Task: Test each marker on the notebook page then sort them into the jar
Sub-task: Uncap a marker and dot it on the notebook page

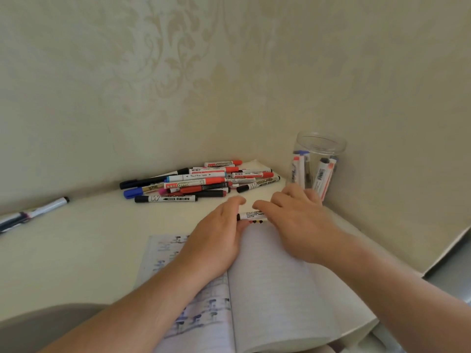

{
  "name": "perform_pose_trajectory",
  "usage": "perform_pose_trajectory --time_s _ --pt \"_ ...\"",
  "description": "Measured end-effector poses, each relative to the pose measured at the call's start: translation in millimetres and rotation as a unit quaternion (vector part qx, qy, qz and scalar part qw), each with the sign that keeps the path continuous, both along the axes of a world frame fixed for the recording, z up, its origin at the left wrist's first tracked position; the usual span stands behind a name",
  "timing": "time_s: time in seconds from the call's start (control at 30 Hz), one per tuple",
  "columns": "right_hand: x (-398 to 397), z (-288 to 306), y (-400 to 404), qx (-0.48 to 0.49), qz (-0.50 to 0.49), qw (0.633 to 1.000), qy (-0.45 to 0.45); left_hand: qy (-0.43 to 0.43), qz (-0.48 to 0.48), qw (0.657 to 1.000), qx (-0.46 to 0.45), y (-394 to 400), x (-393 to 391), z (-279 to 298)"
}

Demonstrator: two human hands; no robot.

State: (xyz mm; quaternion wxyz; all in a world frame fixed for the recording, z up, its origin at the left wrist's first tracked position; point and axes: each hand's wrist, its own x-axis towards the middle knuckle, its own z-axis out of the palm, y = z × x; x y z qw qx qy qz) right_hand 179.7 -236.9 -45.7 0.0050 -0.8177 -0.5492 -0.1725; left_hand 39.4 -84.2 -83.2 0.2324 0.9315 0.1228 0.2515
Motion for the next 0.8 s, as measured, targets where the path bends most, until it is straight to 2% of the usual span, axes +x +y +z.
perform_pose_trajectory --time_s 0.1,0.2,0.4,0.47,0.6,0.8 --pt "-11.5 -0.6 9.6 0.016 0.041 0.999 -0.032 0.004 -0.047 0.999 -0.018 1.5 -2.3 1.1" --pt "-27.8 5.9 22.2 -0.017 0.079 0.997 0.006 -0.002 -0.058 0.998 -0.011 5.8 -1.7 -2.4" --pt "-14.3 22.1 25.7 -0.128 0.01 0.992 0.002 -0.036 0.024 0.998 0.042 3.0 0.2 -3.0" --pt "-9.4 22.2 24.5 -0.148 0.009 0.989 0.0 -0.033 0.024 0.998 0.049 2.6 -1.0 -2.5" --pt "-10.2 14.1 22.4 -0.123 0.015 0.992 0.013 -0.02 -0.02 0.998 0.058 1.5 -1.2 -0.8" --pt "-10.3 13.8 17.6 -0.1 0.007 0.995 0.01 -0.022 -0.033 0.998 0.039 0.5 -4.0 3.3"
